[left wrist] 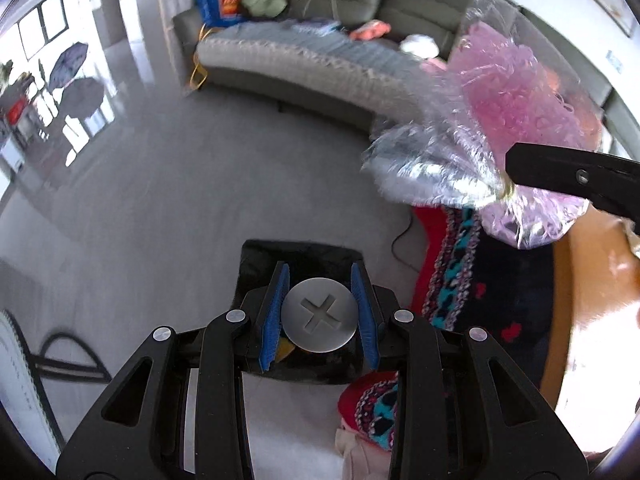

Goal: Collect trash
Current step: 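Carry the rubber-band bag and grey cap to the black bin and release both, then move both open tools back over the table toward the remaining bags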

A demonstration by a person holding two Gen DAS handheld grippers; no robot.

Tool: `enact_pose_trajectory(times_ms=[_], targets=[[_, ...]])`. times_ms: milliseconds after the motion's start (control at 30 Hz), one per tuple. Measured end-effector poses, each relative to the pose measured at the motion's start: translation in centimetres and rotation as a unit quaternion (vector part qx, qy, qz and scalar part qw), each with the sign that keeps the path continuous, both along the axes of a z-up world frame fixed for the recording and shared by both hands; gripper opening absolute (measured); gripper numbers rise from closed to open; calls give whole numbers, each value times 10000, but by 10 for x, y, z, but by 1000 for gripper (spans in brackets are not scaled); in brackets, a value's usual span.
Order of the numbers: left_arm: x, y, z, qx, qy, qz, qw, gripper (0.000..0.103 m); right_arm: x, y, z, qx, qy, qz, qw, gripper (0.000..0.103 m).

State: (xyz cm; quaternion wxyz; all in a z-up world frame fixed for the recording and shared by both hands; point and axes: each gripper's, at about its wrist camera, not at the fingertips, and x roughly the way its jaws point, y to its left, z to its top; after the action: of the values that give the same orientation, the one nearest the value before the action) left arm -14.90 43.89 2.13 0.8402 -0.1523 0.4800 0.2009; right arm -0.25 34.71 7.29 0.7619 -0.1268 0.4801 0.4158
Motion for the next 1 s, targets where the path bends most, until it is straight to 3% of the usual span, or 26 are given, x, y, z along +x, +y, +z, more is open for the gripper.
enact_pose_trajectory(times_ms=[33, 100, 533, 1000], targets=[[-1, 5, -4, -43, 86, 69, 9999, 58, -2, 4, 0, 19, -56, -14, 10000, 62], [-3, 11, -8, -2, 188, 285, 9994, 96, -4, 9, 1, -5, -144, 21, 9999, 64], [-2, 14, -4, 266, 136, 374, 9989, 97, 10, 15, 7, 124, -162, 11, 9998, 64], [13, -21, 22, 467, -114, 9, 9988, 97, 11, -39, 35, 336, -411, -267, 9982, 64]])
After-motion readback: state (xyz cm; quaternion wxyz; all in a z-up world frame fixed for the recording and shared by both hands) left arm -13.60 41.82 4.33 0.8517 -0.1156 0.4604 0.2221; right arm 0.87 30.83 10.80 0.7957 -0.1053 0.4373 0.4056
